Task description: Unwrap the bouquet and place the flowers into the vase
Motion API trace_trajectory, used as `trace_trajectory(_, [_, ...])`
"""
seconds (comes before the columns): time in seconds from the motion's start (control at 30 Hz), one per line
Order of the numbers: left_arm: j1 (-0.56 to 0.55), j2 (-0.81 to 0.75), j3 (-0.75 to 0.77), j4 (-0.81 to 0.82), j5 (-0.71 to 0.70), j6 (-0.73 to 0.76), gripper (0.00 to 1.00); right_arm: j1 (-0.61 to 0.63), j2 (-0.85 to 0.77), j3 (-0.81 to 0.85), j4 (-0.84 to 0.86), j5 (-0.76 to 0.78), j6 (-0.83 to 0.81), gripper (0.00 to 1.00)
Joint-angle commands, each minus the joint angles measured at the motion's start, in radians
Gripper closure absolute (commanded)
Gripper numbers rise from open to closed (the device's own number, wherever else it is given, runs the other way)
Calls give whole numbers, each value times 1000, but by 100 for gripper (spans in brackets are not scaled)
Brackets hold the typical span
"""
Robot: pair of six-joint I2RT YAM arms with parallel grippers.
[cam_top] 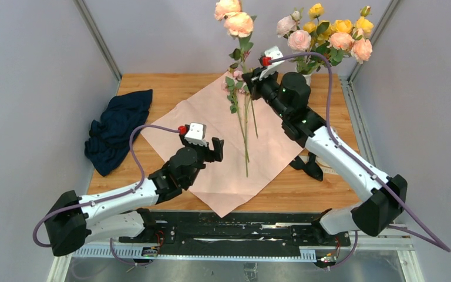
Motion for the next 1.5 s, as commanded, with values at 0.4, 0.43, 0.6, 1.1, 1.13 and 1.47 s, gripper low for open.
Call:
trace_trajectory(0.4, [-9,-108,-28,-69,168,-98,16,-334,-1,61,378,51,-372,100])
trace_trajectory(0.43, [-8,-111,-30,-74,165,-98,16,-350,12,67,399,22,-372,100])
trace_trajectory(0.6, [-8,-119,-40,-86,144,-92,17,-394,91,144,441,-30,-375,100])
trace_trajectory(1.1, [-8,71,61,-110,97,-57,17,-497,332,363,568,-141,-284,100])
trace_trajectory(1.13, [-8,87,72,-109,101,-60,17,-505,342,358,576,-142,-276,100])
trace_trajectory(1.47, [-8,131,137,-109,165,-68,18,-557,350,93,727,-82,-167,100])
